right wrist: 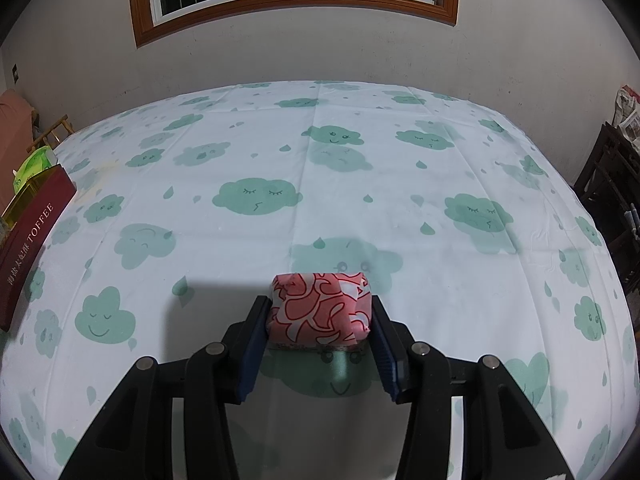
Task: Organize snacks
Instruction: 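Carry the dark candy packet over the tin with the left tool, then lower the dark candy packet into the tin and open the left tool, then carry the pink candy block over the tin with the right tool, then lower the pink block into the tin and open the right tool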
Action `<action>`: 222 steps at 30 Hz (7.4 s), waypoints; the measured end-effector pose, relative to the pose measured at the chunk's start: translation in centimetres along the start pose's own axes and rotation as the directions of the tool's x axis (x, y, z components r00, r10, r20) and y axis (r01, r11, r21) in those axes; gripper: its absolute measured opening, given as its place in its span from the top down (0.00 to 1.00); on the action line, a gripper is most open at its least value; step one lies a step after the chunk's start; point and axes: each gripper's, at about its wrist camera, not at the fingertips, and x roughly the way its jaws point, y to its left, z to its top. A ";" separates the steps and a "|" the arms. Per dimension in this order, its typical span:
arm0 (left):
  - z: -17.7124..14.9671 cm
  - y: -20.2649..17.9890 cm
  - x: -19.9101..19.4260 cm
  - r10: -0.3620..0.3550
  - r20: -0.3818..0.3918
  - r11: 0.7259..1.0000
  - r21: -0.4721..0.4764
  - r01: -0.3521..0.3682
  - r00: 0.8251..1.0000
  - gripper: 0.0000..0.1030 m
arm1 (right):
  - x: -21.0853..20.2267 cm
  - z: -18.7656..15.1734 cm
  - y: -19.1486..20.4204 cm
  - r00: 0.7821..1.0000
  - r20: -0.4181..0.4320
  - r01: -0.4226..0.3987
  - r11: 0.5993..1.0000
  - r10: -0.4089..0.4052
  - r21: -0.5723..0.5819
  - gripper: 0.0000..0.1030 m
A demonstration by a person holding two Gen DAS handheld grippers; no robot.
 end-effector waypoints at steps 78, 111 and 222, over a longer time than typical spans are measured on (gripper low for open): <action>-1.1 8.2 1.0 0.058 -0.015 0.998 0.036 -0.057 0.998 0.34 | 0.0 0.1 0.0 1.000 -0.003 0.008 1.000 -0.008 -0.006 0.52; -2.7 10.9 -1.5 0.065 -0.032 0.990 -0.122 -0.068 0.997 0.32 | -0.1 0.3 0.4 0.996 -0.034 0.082 0.994 -0.080 0.073 0.54; -7.7 19.7 -2.4 0.153 -0.101 0.954 -0.244 -0.174 0.983 0.24 | -8.7 1.2 36.8 0.963 0.012 -0.252 0.911 0.270 -0.327 0.22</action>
